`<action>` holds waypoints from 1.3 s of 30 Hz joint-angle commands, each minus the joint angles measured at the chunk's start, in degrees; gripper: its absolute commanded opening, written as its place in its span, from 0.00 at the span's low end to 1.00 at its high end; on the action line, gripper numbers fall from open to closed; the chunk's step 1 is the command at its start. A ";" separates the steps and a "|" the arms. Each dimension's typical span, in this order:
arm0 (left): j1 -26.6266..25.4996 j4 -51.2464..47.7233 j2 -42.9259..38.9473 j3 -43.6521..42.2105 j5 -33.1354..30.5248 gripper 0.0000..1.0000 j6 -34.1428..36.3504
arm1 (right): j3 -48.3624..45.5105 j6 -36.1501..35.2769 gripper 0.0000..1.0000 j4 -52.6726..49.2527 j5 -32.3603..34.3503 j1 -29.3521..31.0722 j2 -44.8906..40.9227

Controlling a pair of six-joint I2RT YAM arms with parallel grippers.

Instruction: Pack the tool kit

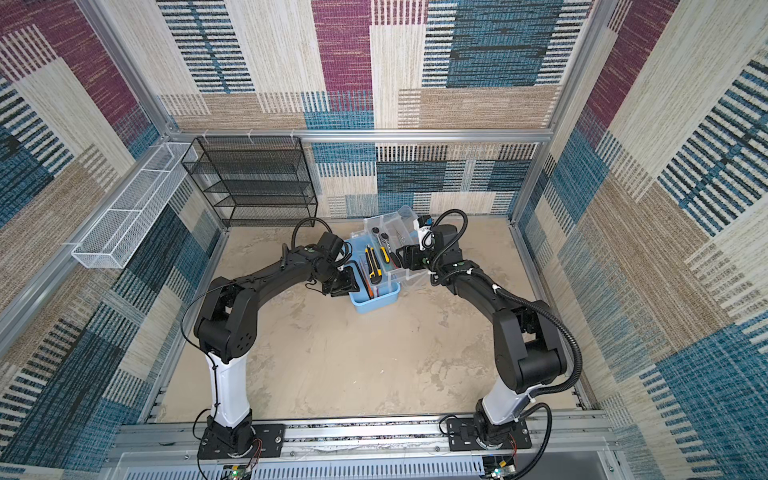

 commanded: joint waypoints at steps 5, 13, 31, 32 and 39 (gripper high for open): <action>1.20 -0.06 -2.74 -1.43 -2.57 0.41 0.61 | 1.27 1.38 0.73 -2.26 3.95 3.26 0.07; 2.83 -2.41 -10.03 -1.29 -7.59 0.42 1.35 | 2.04 1.40 0.73 -2.91 6.57 4.07 -0.06; -0.18 -6.35 2.11 23.13 -0.81 0.43 1.74 | 3.65 0.44 0.74 -5.21 9.76 5.84 0.55; -0.37 -6.46 2.48 23.81 -0.94 0.43 1.65 | 3.72 0.41 0.74 -5.35 9.96 5.92 0.64; -1.03 -8.73 5.05 27.81 -1.77 0.41 2.02 | 4.08 0.25 0.74 -5.73 10.74 6.29 1.08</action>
